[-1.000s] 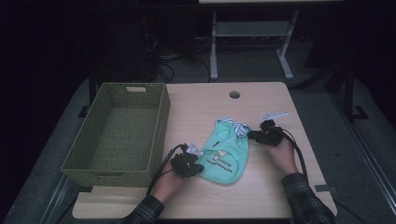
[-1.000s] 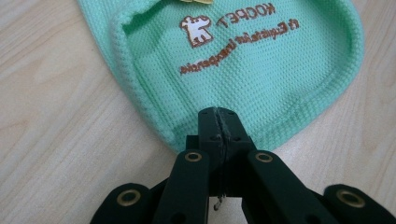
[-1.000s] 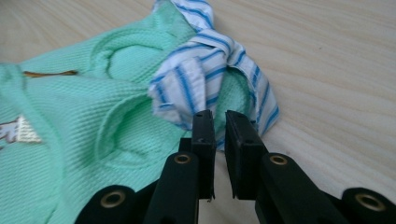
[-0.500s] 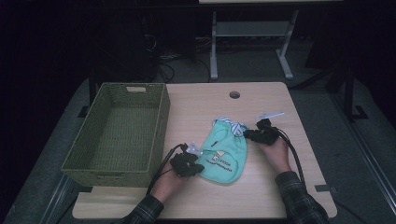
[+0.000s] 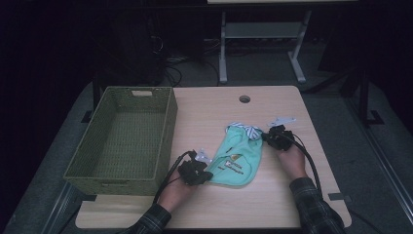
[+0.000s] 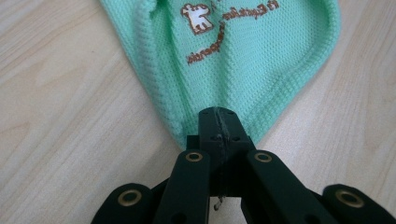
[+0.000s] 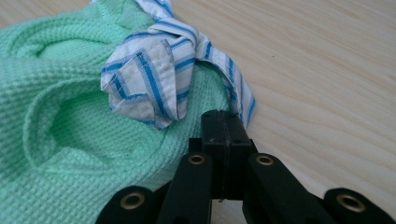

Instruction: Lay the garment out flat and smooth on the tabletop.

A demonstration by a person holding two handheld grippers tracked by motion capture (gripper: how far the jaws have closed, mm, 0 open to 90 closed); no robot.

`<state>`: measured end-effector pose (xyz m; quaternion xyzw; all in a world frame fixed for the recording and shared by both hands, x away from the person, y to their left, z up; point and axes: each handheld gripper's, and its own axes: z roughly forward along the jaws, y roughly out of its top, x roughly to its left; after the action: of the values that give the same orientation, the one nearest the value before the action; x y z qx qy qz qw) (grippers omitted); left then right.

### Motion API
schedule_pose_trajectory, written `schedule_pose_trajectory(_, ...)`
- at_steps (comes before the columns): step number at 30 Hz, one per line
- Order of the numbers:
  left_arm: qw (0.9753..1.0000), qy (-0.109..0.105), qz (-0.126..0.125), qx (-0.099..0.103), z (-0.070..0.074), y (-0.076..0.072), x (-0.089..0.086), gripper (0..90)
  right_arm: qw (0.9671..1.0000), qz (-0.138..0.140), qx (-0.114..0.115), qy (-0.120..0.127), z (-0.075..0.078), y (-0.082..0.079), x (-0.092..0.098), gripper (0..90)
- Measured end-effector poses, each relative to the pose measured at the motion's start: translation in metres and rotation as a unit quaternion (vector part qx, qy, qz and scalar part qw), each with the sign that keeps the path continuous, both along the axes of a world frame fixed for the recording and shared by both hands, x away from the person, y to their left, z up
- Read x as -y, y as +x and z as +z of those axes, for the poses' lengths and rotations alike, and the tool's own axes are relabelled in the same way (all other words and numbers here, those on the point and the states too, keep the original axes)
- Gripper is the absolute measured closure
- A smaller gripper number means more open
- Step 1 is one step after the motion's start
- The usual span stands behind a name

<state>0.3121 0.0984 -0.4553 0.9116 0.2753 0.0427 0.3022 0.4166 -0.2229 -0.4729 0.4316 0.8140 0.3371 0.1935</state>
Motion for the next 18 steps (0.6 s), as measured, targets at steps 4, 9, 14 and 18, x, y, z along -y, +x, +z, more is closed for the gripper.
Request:
schedule_pose_trajectory(4,1.0,-0.004,0.002,0.001,0.0,-0.001,0.003,84.4,0.9997,0.011,-0.006,0.02,0.005,-0.004,0.001,84.4)
schedule_pose_trajectory(9,0.9997,-0.021,0.005,0.007,0.006,0.0,0.004,84.2,0.9985,0.028,-0.006,0.047,0.018,-0.017,0.0,84.3)
schedule_pose_trajectory(14,0.9992,-0.036,0.011,0.015,0.018,0.009,0.004,89.5,0.9974,0.052,-0.011,0.047,0.023,-0.031,-0.002,89.9)
schedule_pose_trajectory(18,0.9987,-0.037,0.019,0.03,0.026,0.022,0.006,89.6,0.9963,0.066,-0.023,0.05,0.025,-0.039,-0.002,90.0)
